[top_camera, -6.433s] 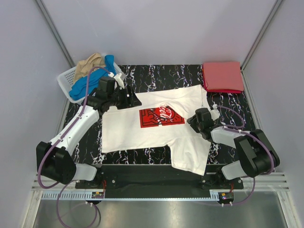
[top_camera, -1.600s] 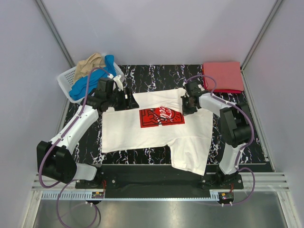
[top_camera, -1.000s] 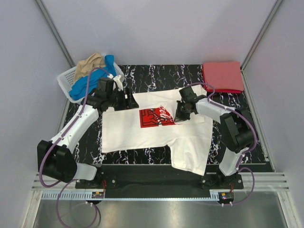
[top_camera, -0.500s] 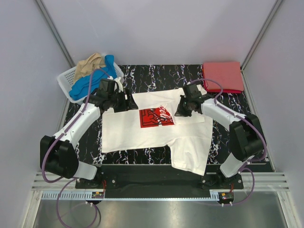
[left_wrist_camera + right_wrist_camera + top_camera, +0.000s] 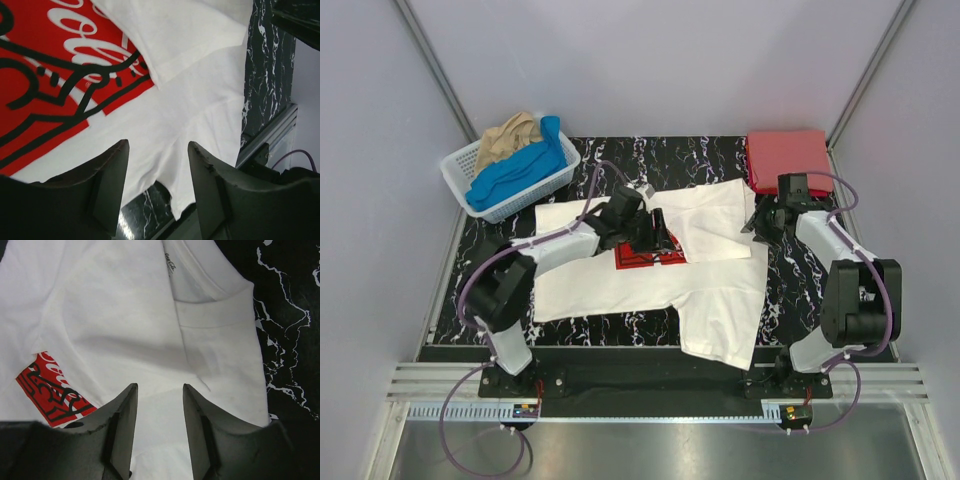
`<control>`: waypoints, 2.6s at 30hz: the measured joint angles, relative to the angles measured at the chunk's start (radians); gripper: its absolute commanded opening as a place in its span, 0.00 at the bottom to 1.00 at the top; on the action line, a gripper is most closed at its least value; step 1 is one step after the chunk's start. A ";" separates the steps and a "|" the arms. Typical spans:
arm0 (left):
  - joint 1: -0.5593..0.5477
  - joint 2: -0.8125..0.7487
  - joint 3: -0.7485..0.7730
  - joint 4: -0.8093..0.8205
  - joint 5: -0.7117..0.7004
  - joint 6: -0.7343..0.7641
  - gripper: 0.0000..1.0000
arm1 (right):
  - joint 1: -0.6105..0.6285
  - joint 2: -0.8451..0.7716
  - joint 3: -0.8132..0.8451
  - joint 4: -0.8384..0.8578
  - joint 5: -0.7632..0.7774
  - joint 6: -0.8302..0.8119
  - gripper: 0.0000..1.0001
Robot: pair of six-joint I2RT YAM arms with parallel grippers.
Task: Fold and stack the t-shirts
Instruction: Fold the tshirt
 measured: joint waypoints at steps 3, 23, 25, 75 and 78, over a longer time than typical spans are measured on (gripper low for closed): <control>-0.044 0.138 0.073 0.069 -0.028 -0.037 0.52 | -0.051 0.000 -0.043 0.026 -0.061 -0.051 0.47; -0.078 0.382 0.211 0.233 -0.046 -0.138 0.49 | -0.169 0.023 -0.102 0.130 -0.259 -0.152 0.47; -0.078 0.382 0.216 0.218 -0.046 -0.140 0.51 | -0.169 0.023 -0.102 0.132 -0.259 -0.151 0.47; -0.088 0.413 0.312 -0.110 -0.064 -0.098 0.00 | -0.209 0.202 -0.092 0.156 -0.172 -0.090 0.00; -0.087 0.413 0.325 -0.133 -0.065 -0.089 0.00 | -0.209 0.202 -0.092 0.156 -0.171 -0.090 0.00</control>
